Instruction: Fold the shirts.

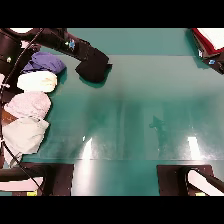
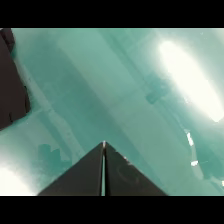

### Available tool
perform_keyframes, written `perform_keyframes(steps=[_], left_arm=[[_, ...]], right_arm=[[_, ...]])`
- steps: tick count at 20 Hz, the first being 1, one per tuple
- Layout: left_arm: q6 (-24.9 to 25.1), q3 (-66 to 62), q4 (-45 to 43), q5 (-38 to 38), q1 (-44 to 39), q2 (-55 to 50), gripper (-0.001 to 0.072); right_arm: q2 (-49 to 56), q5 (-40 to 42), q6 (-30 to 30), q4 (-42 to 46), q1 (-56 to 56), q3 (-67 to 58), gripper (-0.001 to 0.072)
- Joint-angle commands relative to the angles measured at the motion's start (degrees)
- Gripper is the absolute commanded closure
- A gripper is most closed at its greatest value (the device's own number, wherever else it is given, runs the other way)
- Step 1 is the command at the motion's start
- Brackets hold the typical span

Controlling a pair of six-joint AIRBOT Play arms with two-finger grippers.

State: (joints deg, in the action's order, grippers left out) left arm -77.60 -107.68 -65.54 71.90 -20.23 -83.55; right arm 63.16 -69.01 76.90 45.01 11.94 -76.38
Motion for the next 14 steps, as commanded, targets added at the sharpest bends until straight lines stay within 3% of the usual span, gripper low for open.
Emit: perform_keyframes(steps=[1,3,5,9,13,14], left_arm=[[-0.59,0.00,0.72,-0.87,-0.02,0.00,0.0683],[-0.35,0.00,0.96,-1.27,-0.02,-0.02,0.0678],[-0.72,0.02,-3.43,-4.61,-0.02,-0.26,0.0138],[-7.98,0.09,-18.29,-7.21,2.01,-5.95,0.0128],[-7.96,0.09,-17.88,-11.58,8.00,-18.08,0.0125],[-7.93,0.07,-17.86,-13.27,9.07,-20.94,0.0123]], right_arm=[[-0.02,0.09,0.02,-0.11,-0.04,0.00,0.0687],[-0.02,0.72,0.02,-0.50,-0.07,0.00,0.0687],[-0.02,1.16,0.02,-0.44,-0.04,0.00,0.0687],[-0.02,1.51,0.02,-0.44,-0.07,0.00,0.0687],[-0.02,1.14,0.02,-0.48,-0.07,0.00,0.0674],[-0.02,0.61,0.02,-0.46,-0.07,0.00,0.0576]])
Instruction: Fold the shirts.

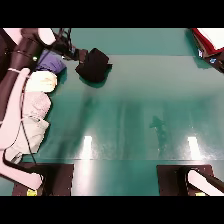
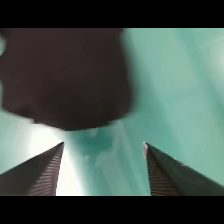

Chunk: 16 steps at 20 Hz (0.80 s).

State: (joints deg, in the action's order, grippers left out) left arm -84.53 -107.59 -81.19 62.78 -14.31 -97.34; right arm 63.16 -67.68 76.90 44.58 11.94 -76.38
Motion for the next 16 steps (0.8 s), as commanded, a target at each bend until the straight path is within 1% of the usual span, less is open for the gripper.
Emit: perform_keyframes(steps=[1,2,3,5,7,8,10,11,12,13,14,15,16], left_arm=[[-1.03,-0.02,-2.21,-5.95,3.89,-9.44,0.0010],[-1.01,-0.02,-2.21,-7.87,4.50,-11.52,-0.0010],[-1.01,-0.02,-2.21,-9.75,4.79,-13.11,-0.0010],[-0.48,-0.04,-2.21,-13.62,4.94,-15.61,-0.0010],[-0.50,-0.02,-0.20,-16.13,4.94,-16.70,0.0001],[-0.52,-0.07,0.63,-17.14,4.94,-16.68,0.0177],[-0.52,-1.70,0.85,-16.52,4.94,-16.50,0.0595],[-0.52,-3.39,0.83,-14.62,4.94,-16.37,0.0682],[-0.50,-5.18,0.83,-12.55,4.94,-15.91,0.0684],[-0.46,-7.78,0.81,-10.05,4.94,-15.37,0.0684],[-0.24,-10.34,0.81,-8.02,4.94,-13.97,0.0684],[1.22,-11.67,1.31,-7.41,4.74,-11.30,0.0684],[3.69,-11.74,2.47,-7.39,4.26,-7.67,0.0684]], right_arm=[[-0.02,-1.46,0.02,-0.02,-0.07,0.00,0.0384],[-0.02,-1.81,0.02,-0.02,-0.07,0.00,0.0237],[-0.02,-2.05,0.02,0.00,-0.07,0.00,0.0225],[-0.02,-2.51,0.02,-0.02,-0.07,0.00,0.0225],[-0.02,-2.86,0.02,0.00,-0.07,0.00,0.0227],[-0.02,-2.84,0.02,0.00,-0.07,0.00,0.0228],[-0.02,-2.84,0.02,0.00,-0.07,0.00,0.0230],[-0.02,-2.86,0.02,0.00,-0.07,0.00,0.0236],[-0.02,-2.91,0.02,0.00,-0.07,0.00,0.0290],[-0.02,-2.89,0.02,0.02,-0.04,0.00,0.0305],[-0.02,-2.86,0.02,0.02,-0.04,0.00,0.0305],[-0.02,-2.89,0.02,0.00,-0.04,0.00,0.0305],[-0.02,-2.89,0.02,0.02,-0.04,0.00,0.0305]])
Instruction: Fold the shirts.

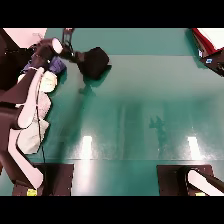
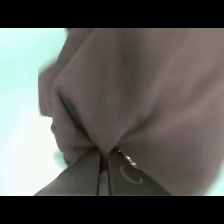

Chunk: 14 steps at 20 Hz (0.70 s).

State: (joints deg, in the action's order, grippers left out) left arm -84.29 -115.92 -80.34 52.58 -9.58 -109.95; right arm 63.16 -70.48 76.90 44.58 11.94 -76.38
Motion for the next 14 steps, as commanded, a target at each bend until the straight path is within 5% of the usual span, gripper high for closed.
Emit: perform_keyframes(steps=[1,4,8,14], left_arm=[[6.38,-3.41,3.39,3.93,-1.14,8.94,0.0684],[13.68,-3.41,9.86,14.32,-5.22,22.10,0.0684],[16.46,-2.47,11.39,27.47,-13.77,33.94,0.0684],[16.22,11.13,11.61,28.41,-23.65,36.33,0.0683]], right_arm=[[-0.02,0.00,0.02,0.07,-0.04,0.00,0.0304],[-0.02,0.04,0.02,0.15,-0.04,0.00,0.0305],[-0.02,-0.07,0.02,0.11,-0.04,0.00,0.0305],[-0.02,-1.16,0.02,-0.04,-0.07,0.00,0.0305]])
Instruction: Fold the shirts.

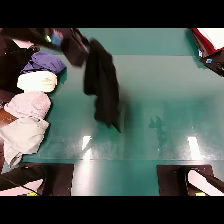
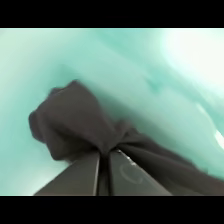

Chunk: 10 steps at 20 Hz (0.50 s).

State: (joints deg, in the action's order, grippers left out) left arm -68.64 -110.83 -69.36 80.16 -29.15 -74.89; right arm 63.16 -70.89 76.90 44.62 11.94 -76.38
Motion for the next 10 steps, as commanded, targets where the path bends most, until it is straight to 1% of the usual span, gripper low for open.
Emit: perform_keyframes(steps=[1,2,3,4,5,6,7,8,10], left_arm=[[0.55,8.92,0.70,-1.05,-4.33,0.28,0.0683],[0.22,11.98,0.72,-3.63,-4.31,-0.72,0.0683],[-0.20,14.84,-0.26,-6.45,-4.26,-1.95,0.0611],[-0.96,16.52,-2.01,-8.20,-4.26,-3.10,0.0251],[-3.98,16.81,-5.88,-8.37,-4.26,-4.48,-0.0013],[-7.10,16.79,-10.67,-7.30,-4.04,-4.90,0.0007],[-9.11,16.65,-14.08,-5.16,-3.15,-4.66,0.0007],[-10.29,16.50,-15.26,-2.69,-1.53,-3.98,0.0007],[-13.35,17.59,-13.00,0.66,3.08,-1.57,0.0008]], right_arm=[[-0.02,-1.07,0.02,-0.09,-0.07,0.00,0.0305],[-0.02,-1.36,0.02,-0.09,-0.07,0.00,0.0305],[-0.02,-1.77,0.02,-0.07,-0.07,0.00,0.0305],[-0.02,-2.23,0.02,-0.07,-0.07,0.00,0.0305],[-0.02,-2.64,0.02,-0.07,-0.07,0.00,0.0305],[-0.02,-2.84,0.02,-0.07,-0.07,0.00,0.0305],[-0.02,-2.84,0.02,-0.07,-0.07,0.00,0.0305],[-0.02,-2.84,0.02,-0.04,-0.07,0.00,0.0305],[-0.02,-2.80,0.02,-0.04,-0.07,0.00,0.0305]])
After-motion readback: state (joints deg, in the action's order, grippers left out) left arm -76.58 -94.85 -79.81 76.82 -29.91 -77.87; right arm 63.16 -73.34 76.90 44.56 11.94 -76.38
